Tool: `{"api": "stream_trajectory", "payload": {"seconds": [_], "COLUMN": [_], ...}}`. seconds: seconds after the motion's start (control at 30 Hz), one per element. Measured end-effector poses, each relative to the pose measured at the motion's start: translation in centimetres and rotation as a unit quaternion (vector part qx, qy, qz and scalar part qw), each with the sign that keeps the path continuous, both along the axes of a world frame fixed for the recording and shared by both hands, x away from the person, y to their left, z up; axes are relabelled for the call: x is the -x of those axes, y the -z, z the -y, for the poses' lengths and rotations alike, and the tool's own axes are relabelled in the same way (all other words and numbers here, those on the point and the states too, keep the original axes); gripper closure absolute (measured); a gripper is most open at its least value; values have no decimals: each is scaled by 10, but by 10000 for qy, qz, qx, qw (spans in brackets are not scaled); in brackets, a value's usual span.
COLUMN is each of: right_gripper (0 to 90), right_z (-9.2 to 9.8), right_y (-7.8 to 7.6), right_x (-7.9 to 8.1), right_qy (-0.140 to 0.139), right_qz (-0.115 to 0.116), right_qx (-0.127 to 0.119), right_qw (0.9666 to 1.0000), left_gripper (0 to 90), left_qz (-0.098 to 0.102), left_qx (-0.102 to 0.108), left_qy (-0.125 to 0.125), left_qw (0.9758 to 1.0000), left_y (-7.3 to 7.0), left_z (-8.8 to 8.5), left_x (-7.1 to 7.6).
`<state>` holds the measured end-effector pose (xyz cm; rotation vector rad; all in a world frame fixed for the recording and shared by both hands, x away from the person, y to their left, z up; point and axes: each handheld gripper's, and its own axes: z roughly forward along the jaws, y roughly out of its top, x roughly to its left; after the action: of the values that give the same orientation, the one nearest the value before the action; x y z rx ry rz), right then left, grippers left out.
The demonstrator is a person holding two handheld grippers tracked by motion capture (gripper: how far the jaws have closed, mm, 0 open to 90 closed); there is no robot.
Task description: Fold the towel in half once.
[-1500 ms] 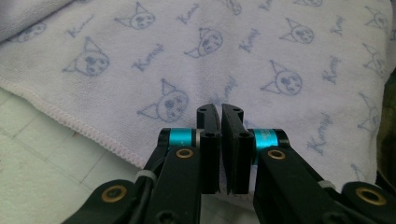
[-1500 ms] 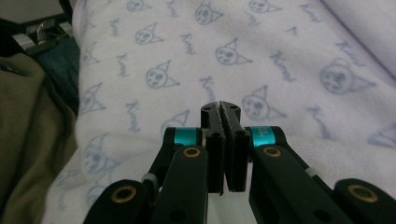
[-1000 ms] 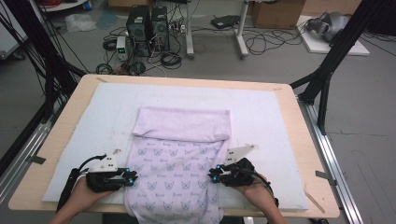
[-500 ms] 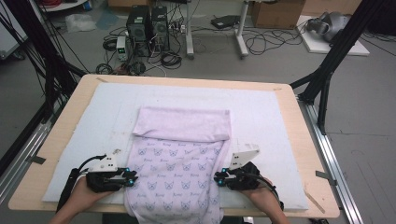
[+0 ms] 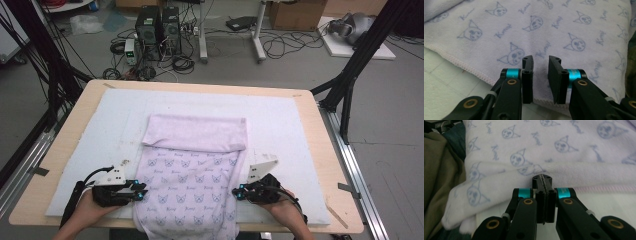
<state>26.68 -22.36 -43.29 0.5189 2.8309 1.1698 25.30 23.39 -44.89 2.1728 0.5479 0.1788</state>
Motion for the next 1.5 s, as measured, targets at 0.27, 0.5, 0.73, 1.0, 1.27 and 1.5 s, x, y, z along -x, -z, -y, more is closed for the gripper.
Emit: {"api": "stream_trajectory", "payload": {"seconds": [0.27,0.5,0.73,1.0,1.27,1.5], "right_gripper": [900,751,818,899,898,706], "right_z": [34,42,19,4,-18,-33], "right_y": [1,1,10,-6,-4,7], "right_x": [9,8,7,3,-2,-3], "right_qy": [287,475,398,143,-23,-74], "right_qz": [-68,-158,-295,-56,-9,-98], "right_qx": [-57,-403,-335,-370,-203,-162], "right_qw": [9995,9979,9982,9992,9998,9998], "left_gripper": [732,621,661,885,885,836], "left_qz": [6,-21,121,243,277,131], "left_qx": [-22,-27,-153,-300,-330,-207], "left_qy": [-18,-140,-196,-171,-293,-282], "left_qw": [10000,9999,9996,9991,9986,9993], "left_y": [-1,-2,-2,-4,-6,-4], "left_z": [1,-3,-3,-2,-11,-12], "left_x": [0,6,8,9,8,7]}}
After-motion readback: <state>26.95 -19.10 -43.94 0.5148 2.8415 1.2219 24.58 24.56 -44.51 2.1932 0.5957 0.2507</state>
